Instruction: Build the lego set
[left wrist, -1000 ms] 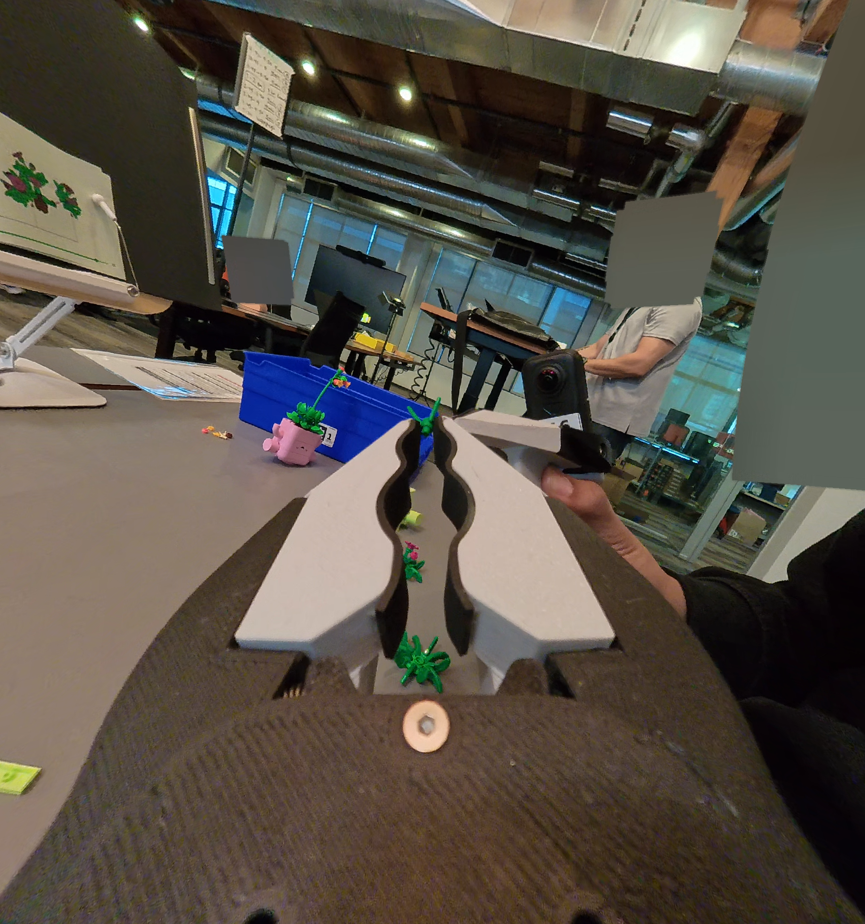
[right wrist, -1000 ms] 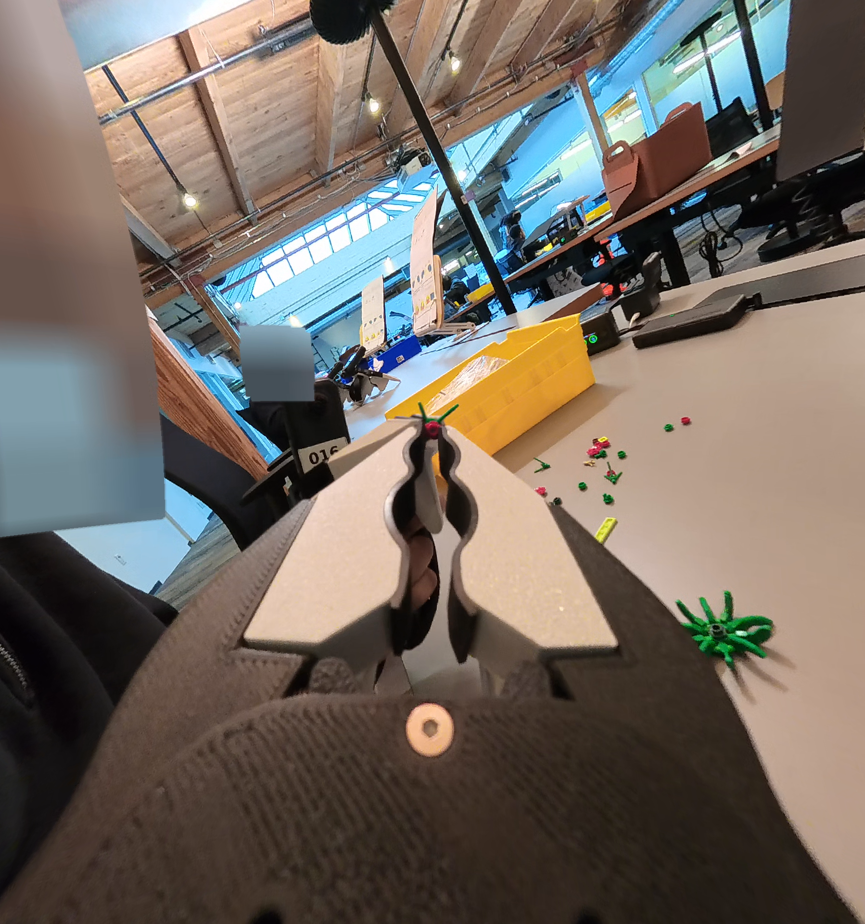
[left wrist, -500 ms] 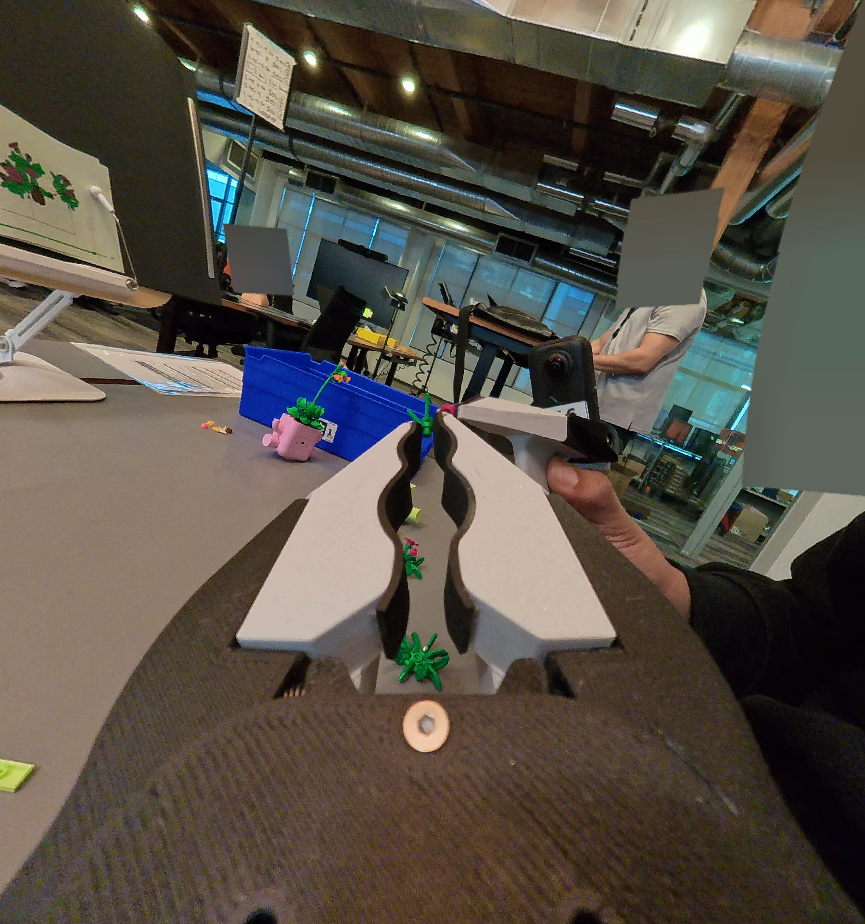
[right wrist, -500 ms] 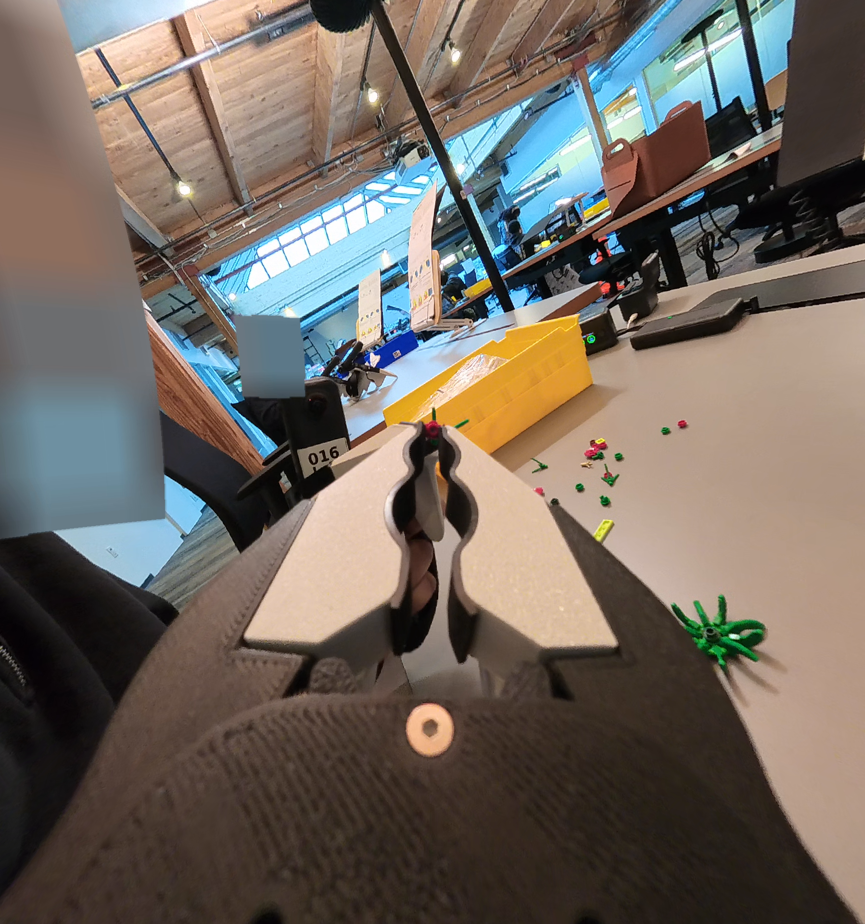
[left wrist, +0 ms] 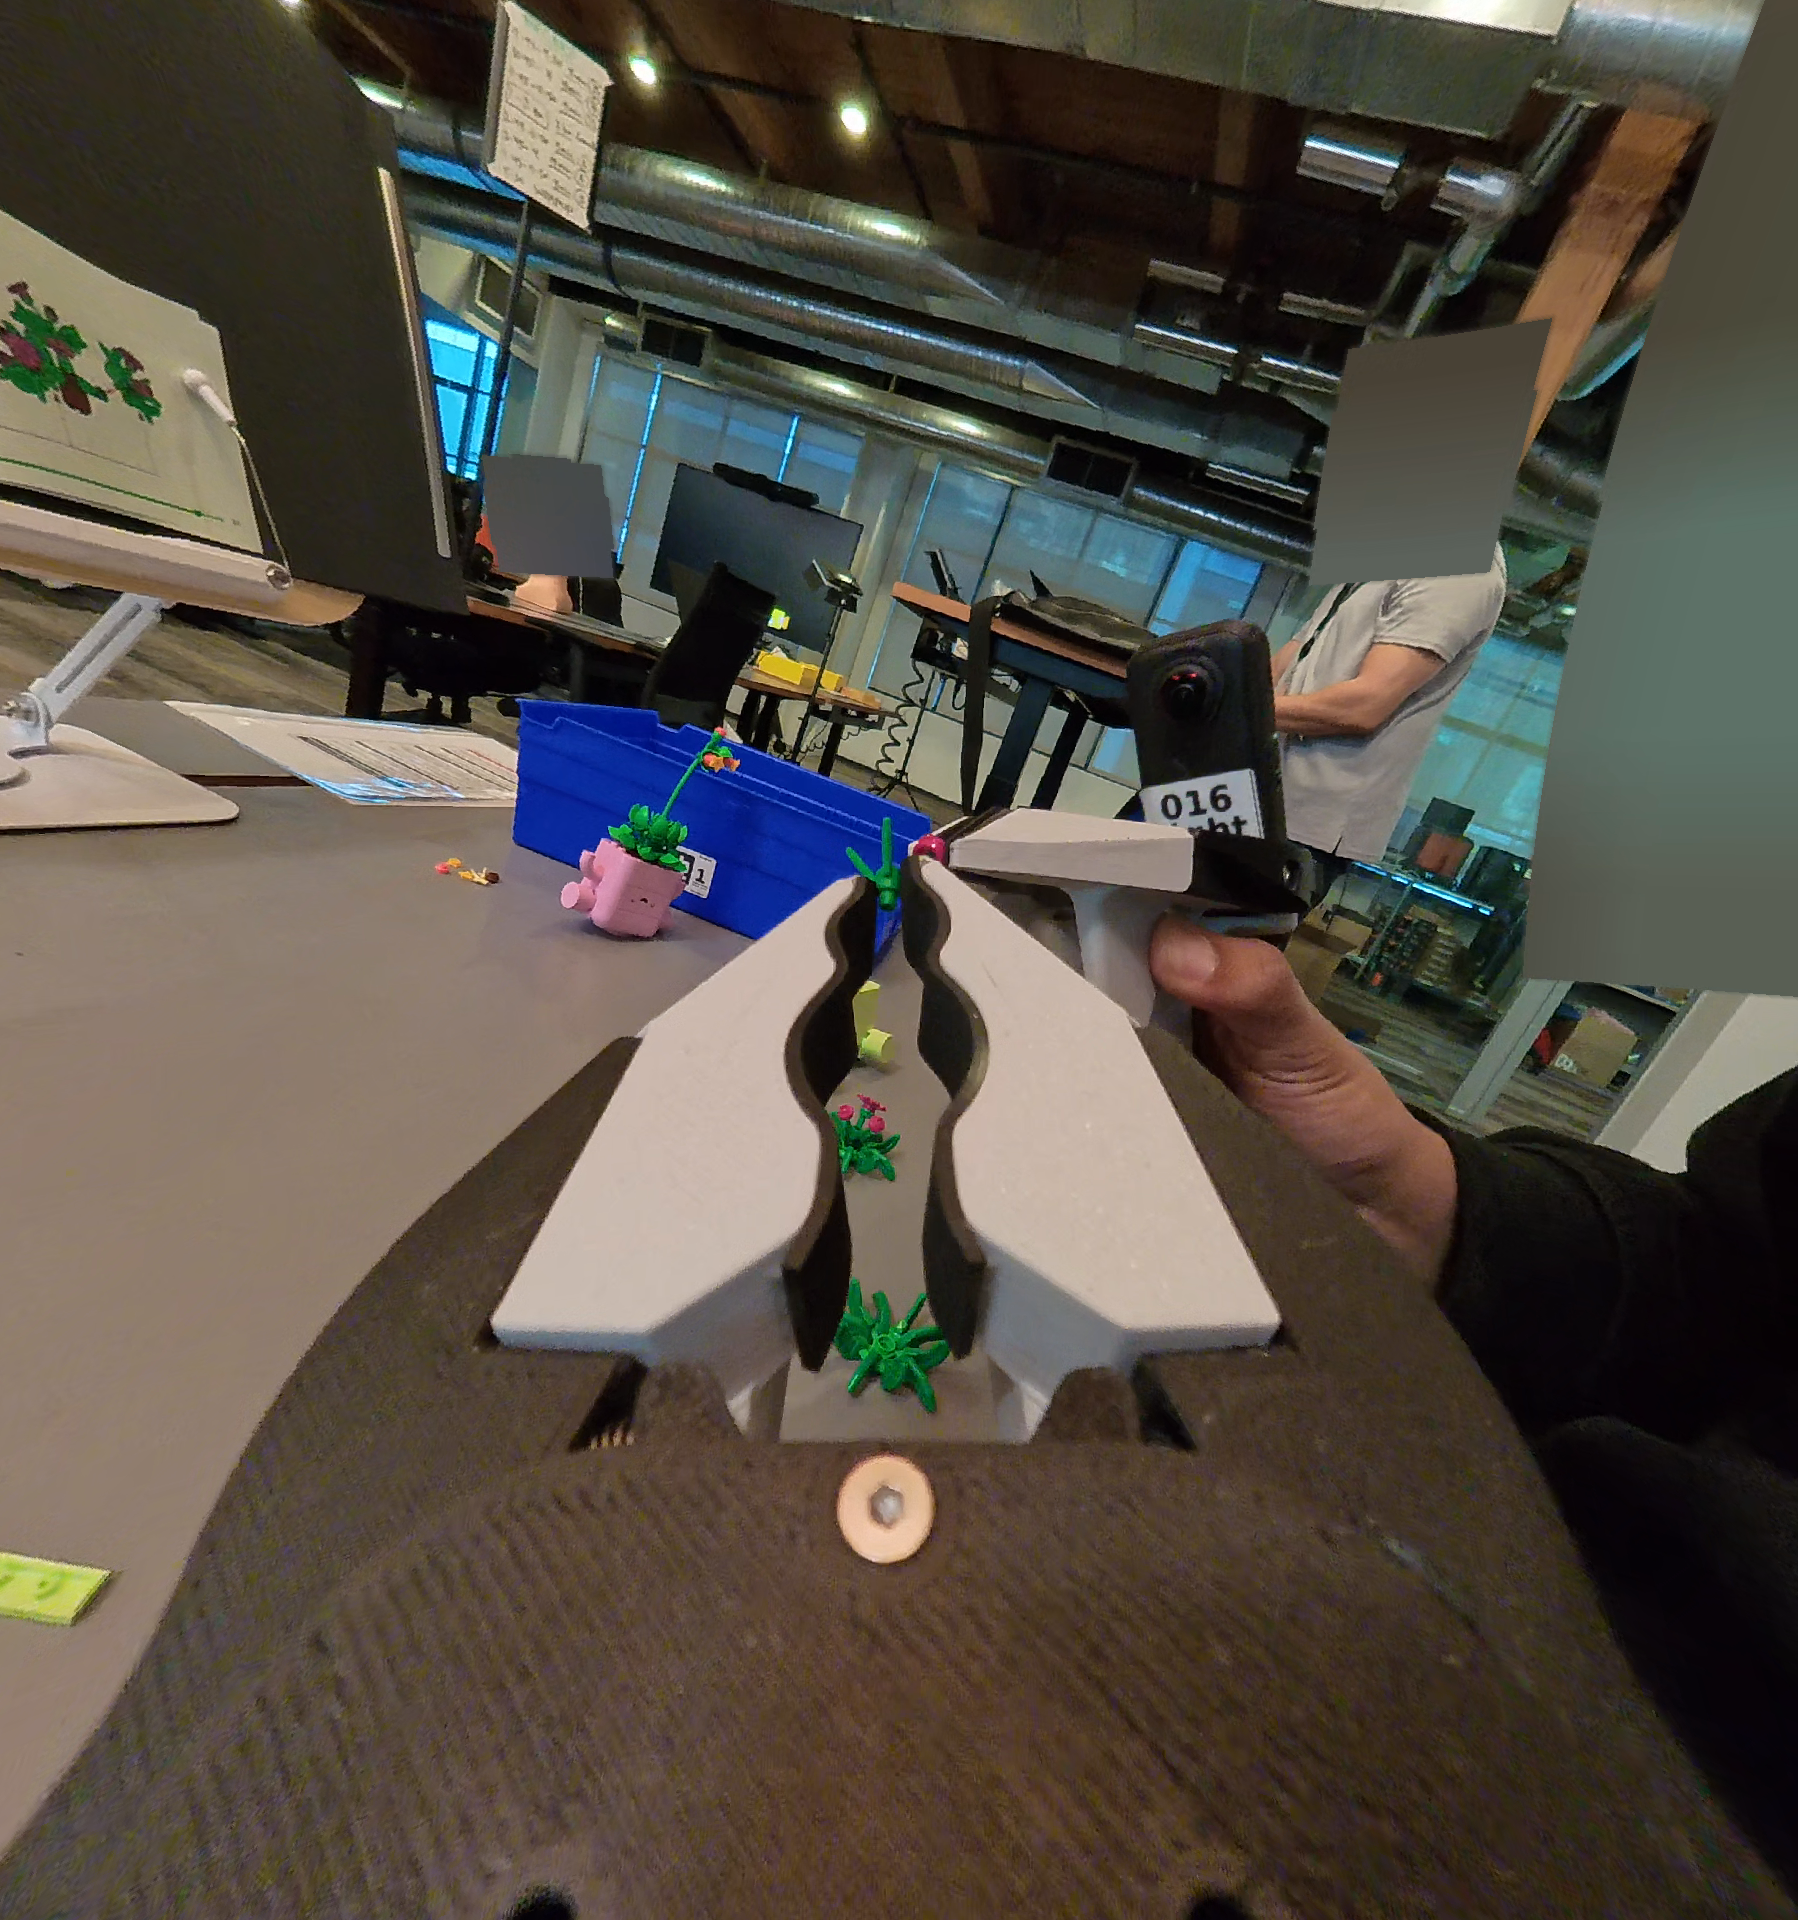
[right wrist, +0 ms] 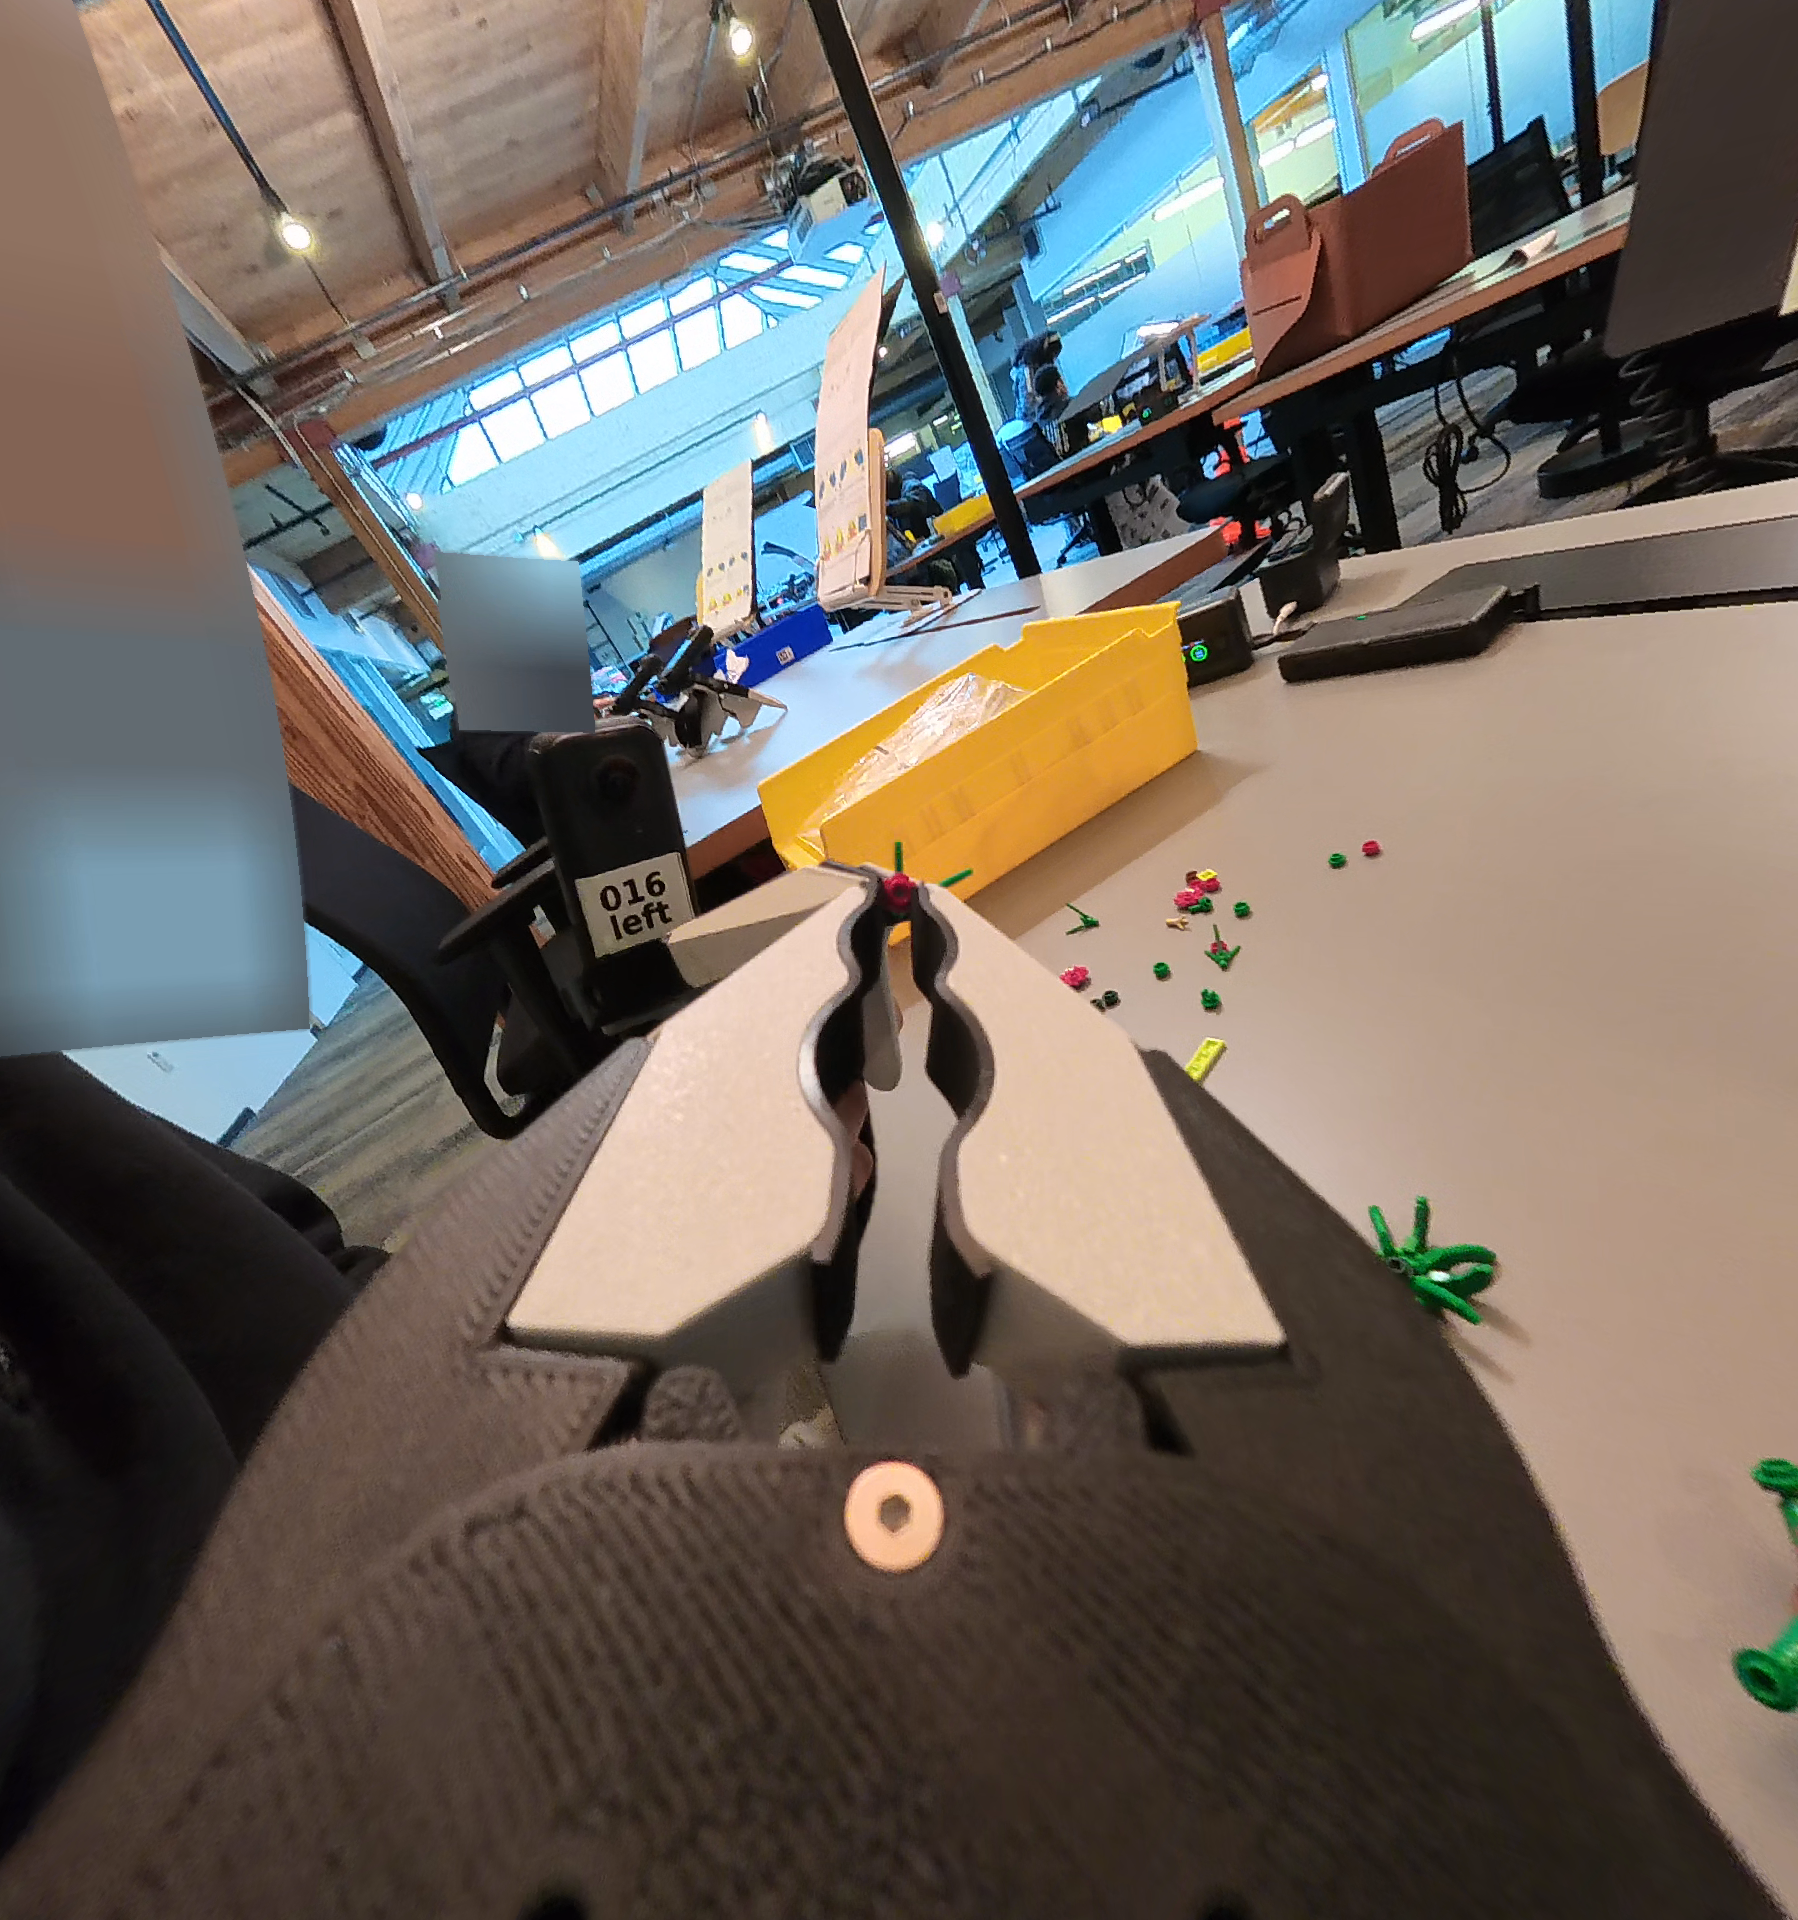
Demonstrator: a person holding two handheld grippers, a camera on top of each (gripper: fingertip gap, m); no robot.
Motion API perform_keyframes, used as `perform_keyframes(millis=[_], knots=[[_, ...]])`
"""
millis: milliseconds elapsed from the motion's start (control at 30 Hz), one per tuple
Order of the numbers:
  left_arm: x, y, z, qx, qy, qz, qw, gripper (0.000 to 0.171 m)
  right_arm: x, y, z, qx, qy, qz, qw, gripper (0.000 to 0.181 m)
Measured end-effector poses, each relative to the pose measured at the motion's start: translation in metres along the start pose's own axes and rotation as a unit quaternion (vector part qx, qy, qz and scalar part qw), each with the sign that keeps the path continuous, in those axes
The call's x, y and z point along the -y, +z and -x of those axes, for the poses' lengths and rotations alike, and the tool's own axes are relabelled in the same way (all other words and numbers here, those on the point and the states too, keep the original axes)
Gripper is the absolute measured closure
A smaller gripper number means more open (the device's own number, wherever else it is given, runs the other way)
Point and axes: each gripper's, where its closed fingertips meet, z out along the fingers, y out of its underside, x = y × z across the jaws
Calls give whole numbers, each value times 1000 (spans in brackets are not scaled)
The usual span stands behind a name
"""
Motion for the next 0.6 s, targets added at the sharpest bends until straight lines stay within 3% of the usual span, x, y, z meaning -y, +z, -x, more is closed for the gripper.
perform_keyframes(millis=[600], knots=[[-4,2,1,-7,-6,12,1000,168,-4,-3,-1,-13,-22,37,999,178]])
